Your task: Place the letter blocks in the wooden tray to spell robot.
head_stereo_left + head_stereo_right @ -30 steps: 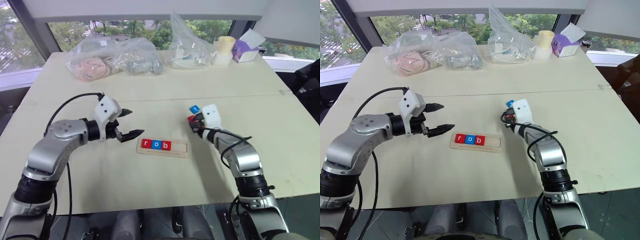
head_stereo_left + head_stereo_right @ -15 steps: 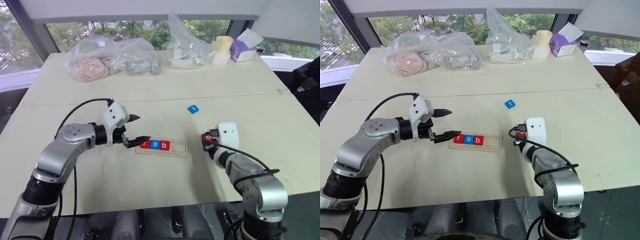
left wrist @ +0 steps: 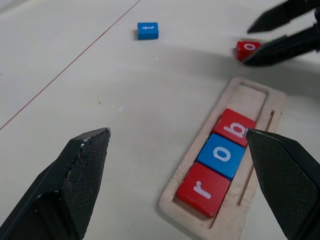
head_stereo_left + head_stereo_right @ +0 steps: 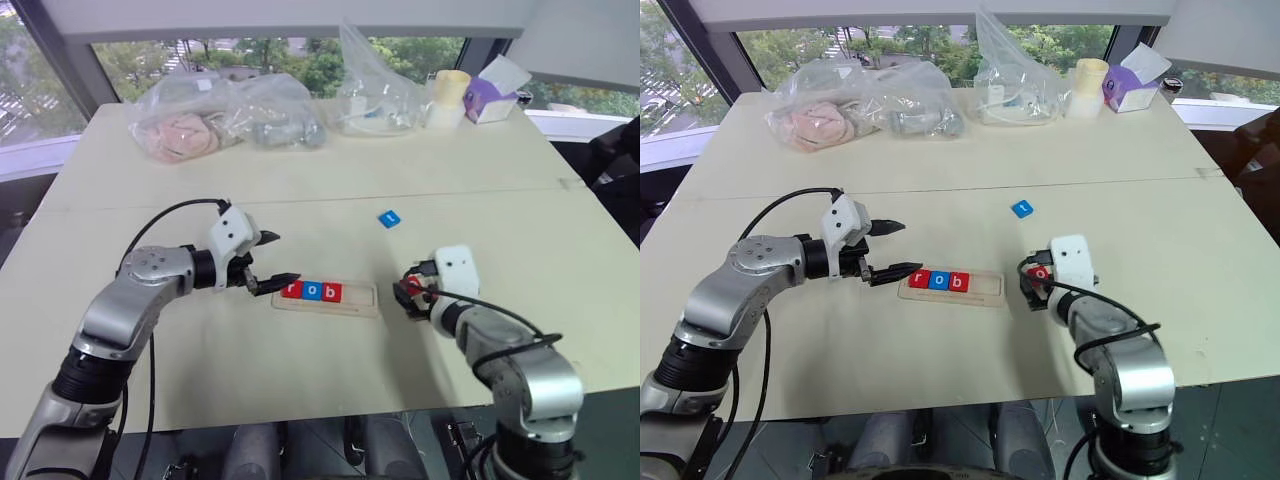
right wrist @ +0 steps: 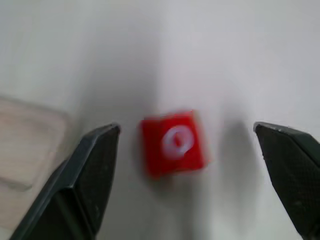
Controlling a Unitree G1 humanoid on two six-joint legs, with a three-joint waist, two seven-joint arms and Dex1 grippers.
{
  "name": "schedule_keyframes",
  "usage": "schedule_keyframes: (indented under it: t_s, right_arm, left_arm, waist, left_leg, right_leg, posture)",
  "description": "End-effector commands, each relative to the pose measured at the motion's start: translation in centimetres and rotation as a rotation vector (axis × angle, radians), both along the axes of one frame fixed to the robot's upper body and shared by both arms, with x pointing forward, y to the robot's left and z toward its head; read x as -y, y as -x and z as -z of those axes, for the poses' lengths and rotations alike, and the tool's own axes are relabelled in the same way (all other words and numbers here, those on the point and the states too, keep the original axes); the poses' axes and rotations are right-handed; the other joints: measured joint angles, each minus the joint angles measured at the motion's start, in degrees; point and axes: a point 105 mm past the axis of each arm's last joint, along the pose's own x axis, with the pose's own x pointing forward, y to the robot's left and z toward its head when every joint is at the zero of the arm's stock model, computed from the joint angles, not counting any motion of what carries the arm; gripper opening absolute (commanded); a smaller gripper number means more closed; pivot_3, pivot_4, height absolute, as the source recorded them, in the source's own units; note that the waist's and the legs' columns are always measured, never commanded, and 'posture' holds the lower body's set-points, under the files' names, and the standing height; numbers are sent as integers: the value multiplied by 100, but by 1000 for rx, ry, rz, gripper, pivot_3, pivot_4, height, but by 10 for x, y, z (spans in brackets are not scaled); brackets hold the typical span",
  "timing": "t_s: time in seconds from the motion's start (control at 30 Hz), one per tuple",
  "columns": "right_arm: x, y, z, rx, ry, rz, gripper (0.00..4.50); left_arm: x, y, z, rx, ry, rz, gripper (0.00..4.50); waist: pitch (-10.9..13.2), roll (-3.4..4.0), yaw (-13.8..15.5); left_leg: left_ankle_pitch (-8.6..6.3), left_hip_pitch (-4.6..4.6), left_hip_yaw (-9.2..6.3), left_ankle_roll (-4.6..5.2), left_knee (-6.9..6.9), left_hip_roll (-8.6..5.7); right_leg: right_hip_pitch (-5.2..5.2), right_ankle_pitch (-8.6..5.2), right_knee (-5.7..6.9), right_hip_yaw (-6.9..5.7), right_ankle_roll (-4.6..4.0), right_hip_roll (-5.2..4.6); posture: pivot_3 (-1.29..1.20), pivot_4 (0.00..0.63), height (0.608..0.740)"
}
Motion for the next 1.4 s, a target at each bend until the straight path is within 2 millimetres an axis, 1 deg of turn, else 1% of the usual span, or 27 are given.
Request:
schedule_keyframes:
  t_s: [0.03,0.1,0.13,0.23,0.33,0.5,0.73,0.83,0.87,0.93,1.0,1.07,1.1,1.17,1.23,1.3,1.33,1.4]
  right_arm:
    - [-3,-10,-43,185,3,-326,4477]
    - [-4,1,-43,182,17,-563,4477]
    - [1,3,-42,173,26,-627,4477]
    - [23,3,-24,115,112,-760,4477]
    - [37,1,-4,67,255,-894,4477]
    - [38,-7,10,20,310,-1038,4477]
    - [33,-25,19,12,351,-1109,4477]
    - [32,-28,24,-18,361,-1146,4477]
    - [32,-26,26,-40,357,-1169,4239]
    - [33,-26,28,-56,356,-1193,3580]
    - [34,-27,27,-54,356,-1197,2640]
    - [35,-26,26,-55,353,-1202,1550]
    - [35,-25,25,-58,353,-1198,1121]
    - [36,-27,22,-42,364,-1180,1118]
    - [28,-31,8,-9,309,-1139,1118]
    - [12,-32,-10,25,209,-1110,1118]
    - [0,-30,-18,48,169,-1111,1118]
    - [-21,-25,-27,46,140,-1093,1118]
  left_arm:
    - [3,7,-17,33,-9,95,4500]
    - [3,15,-18,13,-35,158,4500]
    - [3,19,-19,1,-51,188,4500]
    - [1,30,-20,-24,-99,261,4500]
    - [-1,36,-21,-30,-132,302,4500]
    - [2,40,-22,-32,-138,318,4500]
    - [3,45,-19,-44,-126,293,4500]
    - [1,46,-16,-51,-128,278,4500]
    - [1,46,-16,-51,-127,270,4500]
    - [0,46,-16,-50,-127,259,4500]
    - [0,46,-15,-50,-128,254,4500]
    - [-1,47,-15,-51,-128,248,4500]
    - [-2,47,-15,-51,-130,244,4500]
    - [-3,47,-14,-50,-135,238,4500]
    - [-5,46,-15,-50,-136,231,4500]
    - [-7,44,-15,-49,-139,226,4500]
    - [-8,42,-16,-49,-140,225,4500]
    - [-9,39,-17,-47,-142,221,4500]
  waist:
    - [1,0,2]
    - [1,-3,17]
    - [0,-4,20]
    - [1,-4,17]
    - [2,-5,9]
    - [3,-6,-5]
    - [3,-6,6]
    - [3,-6,0]
    - [3,-6,2]
    - [3,-6,4]
    - [3,-6,12]
    - [3,-6,9]
    - [3,-6,8]
    - [3,-6,8]
    - [3,-6,11]
    - [3,-5,13]
    - [3,-5,11]
    - [3,-5,-1]
  left_leg:
    - [0,0,1,0,-1,-1]
    - [0,2,0,0,-5,-1]
    - [0,3,-6,0,-14,-1]
    - [-2,3,-7,4,-22,1]
    - [-3,2,5,5,-14,-4]
    - [-2,7,6,5,4,-3]
    - [0,7,5,4,4,-3]
    - [0,7,6,4,5,-3]
    - [0,8,6,4,7,-3]
    - [0,12,5,4,12,-3]
    - [0,21,4,4,18,-2]
    - [0,26,3,4,26,-2]
    - [0,26,3,3,31,-1]
    - [-1,26,3,3,36,-1]
    - [-1,26,3,3,36,-1]
    - [-1,24,3,3,38,0]
    - [-1,21,3,3,39,1]
    - [-1,18,3,3,39,3]
  right_leg:
    - [0,-3,-1,-1,5,0]
    - [3,-5,-3,-5,7,5]
    - [5,-8,-5,-7,8,9]
    - [5,-13,-5,-7,8,16]
    - [6,-12,-8,-1,10,8]
    - [8,-7,2,0,12,7]
    - [8,-5,9,2,9,10]
    - [10,-1,8,2,4,9]
    - [11,-1,9,2,4,10]
    - [15,-2,13,2,5,10]
    - [28,-4,16,1,8,10]
    - [36,-5,16,2,11,8]
    - [37,-5,18,2,11,7]
    - [37,-4,22,2,10,5]
    - [36,-1,25,2,6,5]
    - [32,3,30,2,-1,4]
    - [27,7,35,2,-8,4]
    - [20,8,41,2,-9,5]
  posture:
    - [0,150,739]
    - [0,150,739]
    - [0,150,739]
    - [0,150,739]
    - [0,150,739]
    - [0,150,739]
    - [0,150,739]
    - [0,150,739]
    - [0,150,739]
    - [0,150,739]
    - [0,150,739]
    - [0,150,739]
    - [0,150,739]
    - [0,150,739]
    - [0,150,739]
    - [0,150,739]
    - [0,150,739]
    - [0,150,739]
